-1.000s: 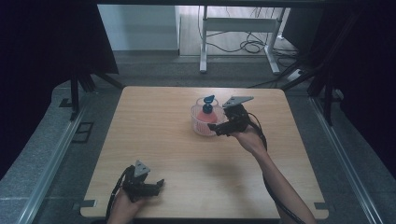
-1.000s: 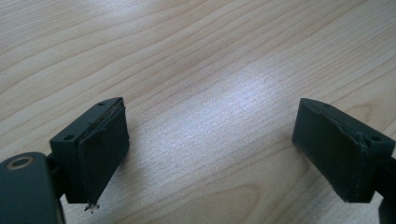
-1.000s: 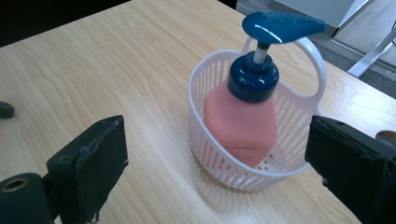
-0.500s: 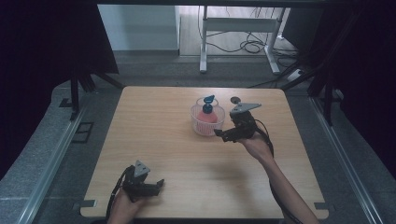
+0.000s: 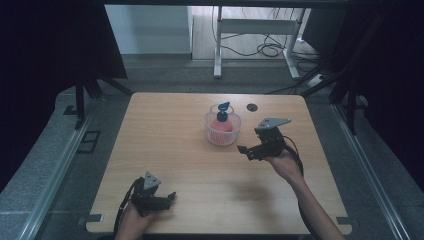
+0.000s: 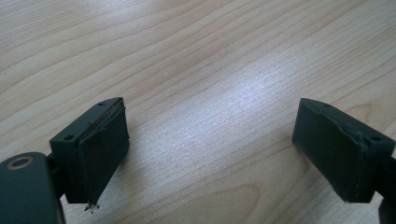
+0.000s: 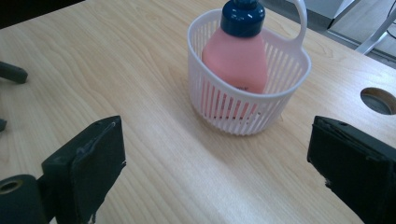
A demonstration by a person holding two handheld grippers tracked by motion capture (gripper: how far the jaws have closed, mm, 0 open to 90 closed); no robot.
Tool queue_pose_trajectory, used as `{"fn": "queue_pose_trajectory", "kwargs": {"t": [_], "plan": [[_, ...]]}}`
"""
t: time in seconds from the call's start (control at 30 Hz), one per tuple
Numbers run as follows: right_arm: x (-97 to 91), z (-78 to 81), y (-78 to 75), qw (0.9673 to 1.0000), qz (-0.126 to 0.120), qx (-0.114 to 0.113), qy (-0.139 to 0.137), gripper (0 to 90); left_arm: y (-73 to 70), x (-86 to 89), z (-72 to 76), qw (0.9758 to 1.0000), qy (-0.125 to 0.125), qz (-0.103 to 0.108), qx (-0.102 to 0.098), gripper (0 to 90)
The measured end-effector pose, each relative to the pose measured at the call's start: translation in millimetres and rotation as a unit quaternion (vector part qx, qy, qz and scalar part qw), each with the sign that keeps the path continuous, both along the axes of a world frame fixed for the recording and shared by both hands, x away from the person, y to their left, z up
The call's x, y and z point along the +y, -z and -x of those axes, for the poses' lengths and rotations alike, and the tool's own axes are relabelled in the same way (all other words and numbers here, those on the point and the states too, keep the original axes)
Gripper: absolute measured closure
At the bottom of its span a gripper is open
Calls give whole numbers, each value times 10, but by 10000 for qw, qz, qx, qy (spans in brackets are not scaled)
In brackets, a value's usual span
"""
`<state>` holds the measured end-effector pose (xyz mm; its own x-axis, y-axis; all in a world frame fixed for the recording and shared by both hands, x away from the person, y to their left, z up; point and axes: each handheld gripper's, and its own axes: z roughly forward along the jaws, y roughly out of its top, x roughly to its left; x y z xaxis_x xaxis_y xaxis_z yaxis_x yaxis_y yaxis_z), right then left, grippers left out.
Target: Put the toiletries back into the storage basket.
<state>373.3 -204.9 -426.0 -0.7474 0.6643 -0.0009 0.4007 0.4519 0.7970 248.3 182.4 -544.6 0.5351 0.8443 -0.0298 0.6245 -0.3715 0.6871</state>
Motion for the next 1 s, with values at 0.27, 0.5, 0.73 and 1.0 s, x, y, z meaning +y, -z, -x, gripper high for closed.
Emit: {"fn": "queue_pose_trajectory", "kwargs": {"t": [0.27, 0.5, 0.73, 1.0], "plan": [[-121, 147, 115, 10000, 8, 77, 6, 17, 0, -2, 2, 10000, -13, 7, 7, 104], [-187, 280, 301, 9999, 86, 132, 5, 6, 1, -2, 2, 10000, -14, 10, 2, 104], [-263, 410, 547, 9996, 164, 204, 62, 7, 0, -2, 2, 10000, -14, 6, 5, 104], [-375, 496, 752, 9994, 217, 233, 162, 8, 1, -2, 2, 10000, -16, 9, 4, 104]]}}
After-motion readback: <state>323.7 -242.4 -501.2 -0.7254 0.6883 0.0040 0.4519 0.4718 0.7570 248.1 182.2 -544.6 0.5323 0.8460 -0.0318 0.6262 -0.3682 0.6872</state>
